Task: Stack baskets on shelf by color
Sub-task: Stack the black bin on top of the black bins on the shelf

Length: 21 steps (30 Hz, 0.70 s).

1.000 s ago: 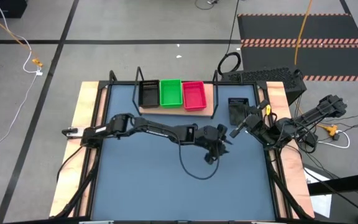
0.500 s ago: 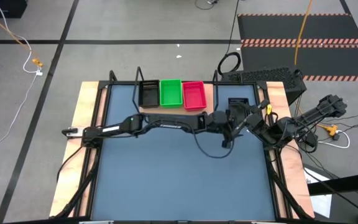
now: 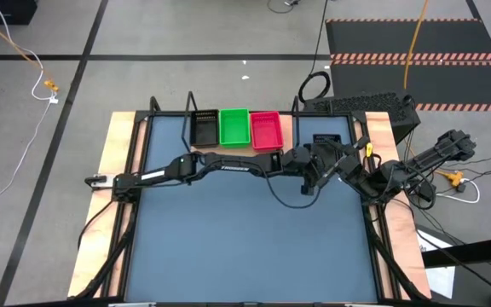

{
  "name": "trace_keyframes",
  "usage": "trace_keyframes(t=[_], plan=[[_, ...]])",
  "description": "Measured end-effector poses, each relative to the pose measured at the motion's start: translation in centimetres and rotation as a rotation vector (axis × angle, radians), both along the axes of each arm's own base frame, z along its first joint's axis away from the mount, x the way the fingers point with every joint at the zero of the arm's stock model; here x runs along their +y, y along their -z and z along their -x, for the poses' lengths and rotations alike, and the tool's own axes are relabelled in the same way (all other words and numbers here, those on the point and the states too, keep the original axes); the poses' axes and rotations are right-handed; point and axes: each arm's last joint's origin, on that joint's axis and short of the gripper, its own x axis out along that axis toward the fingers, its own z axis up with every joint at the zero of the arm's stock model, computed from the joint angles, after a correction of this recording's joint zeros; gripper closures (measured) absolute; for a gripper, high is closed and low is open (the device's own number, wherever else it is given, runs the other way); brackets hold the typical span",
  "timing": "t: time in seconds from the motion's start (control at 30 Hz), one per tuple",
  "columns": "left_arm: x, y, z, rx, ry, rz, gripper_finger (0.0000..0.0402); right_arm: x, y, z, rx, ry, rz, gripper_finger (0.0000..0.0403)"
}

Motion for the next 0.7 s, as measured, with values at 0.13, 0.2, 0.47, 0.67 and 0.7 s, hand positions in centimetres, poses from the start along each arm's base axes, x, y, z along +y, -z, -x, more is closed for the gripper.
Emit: trace_keyframes(t=[0.13,0.2,0.47,0.67,0.7], plan=[[-0.1,0.2,0.1,0.025,0.024,-0.057,0.0206,0.0,0.0,0.0,0.0,0.0,0.001,0.0273],[-0.1,0.7,0.0,0.035,0.036,-0.084,0.0206,0.0,0.0,0.0,0.0,0.0,0.001,0.0273],[0.2,2.7,0.0,0.09,0.042,-0.101,0.0206,0.0,0.0,0.0,-0.003,-0.002,-0.002,0.0273],[1.1,2.8,0.2,0.091,0.007,-0.05,0.0206,0.0,0.0,0.0,-0.006,-0.02,0.006,0.0273],[1.3,2.8,0.2,0.091,0.0,-0.043,0.0206,0.0,0.0,0.0,-0.007,-0.025,0.007,0.0273]])
